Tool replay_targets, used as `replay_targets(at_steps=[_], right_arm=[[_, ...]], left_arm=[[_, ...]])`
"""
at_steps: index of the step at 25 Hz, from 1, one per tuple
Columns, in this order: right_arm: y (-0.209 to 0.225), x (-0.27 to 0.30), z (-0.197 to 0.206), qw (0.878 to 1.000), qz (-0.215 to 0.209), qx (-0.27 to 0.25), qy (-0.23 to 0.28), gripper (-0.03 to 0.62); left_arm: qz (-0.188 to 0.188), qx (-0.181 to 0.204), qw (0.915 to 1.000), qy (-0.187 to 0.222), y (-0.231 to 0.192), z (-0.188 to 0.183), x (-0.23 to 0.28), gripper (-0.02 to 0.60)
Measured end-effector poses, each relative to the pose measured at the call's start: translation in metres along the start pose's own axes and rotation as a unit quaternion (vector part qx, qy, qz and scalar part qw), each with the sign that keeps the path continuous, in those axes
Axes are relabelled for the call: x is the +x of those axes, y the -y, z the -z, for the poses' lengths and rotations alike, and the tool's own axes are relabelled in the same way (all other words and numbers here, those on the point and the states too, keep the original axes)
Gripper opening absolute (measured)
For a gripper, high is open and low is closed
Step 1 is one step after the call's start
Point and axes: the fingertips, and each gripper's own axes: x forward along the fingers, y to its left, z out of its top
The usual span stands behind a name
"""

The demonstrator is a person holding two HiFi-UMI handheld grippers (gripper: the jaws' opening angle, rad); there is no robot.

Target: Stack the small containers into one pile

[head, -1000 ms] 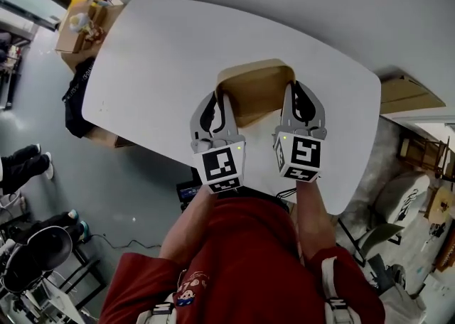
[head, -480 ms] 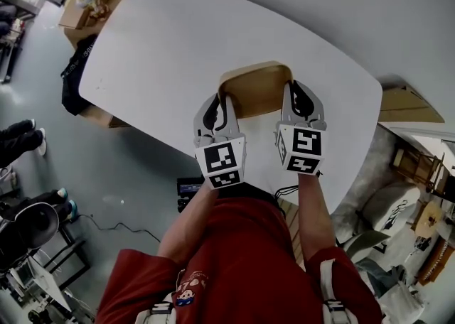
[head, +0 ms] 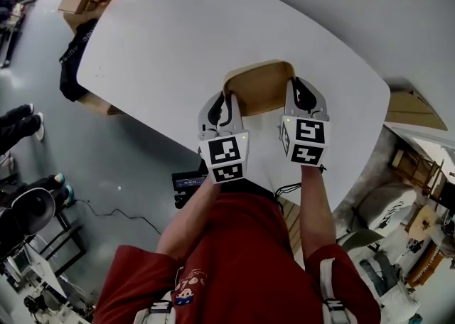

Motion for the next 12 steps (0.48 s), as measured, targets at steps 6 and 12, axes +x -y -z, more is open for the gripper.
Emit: replay_targets(at_steps=[6, 12], right_arm=[[0.001, 0.015, 0.017, 0.999, -0.012, 0.0, -0.052, 0.023], [0.0, 0.028, 0.03, 0.996, -0.025, 0.001, -0.087, 0.021]], left_arm=[[0.004, -0.015, 0.9991, -0.04, 0.001, 0.022, 0.013, 0.055], [0.002, -0.018, 0.9972, -0.072, -0.001, 0.039, 0.022, 0.06]])
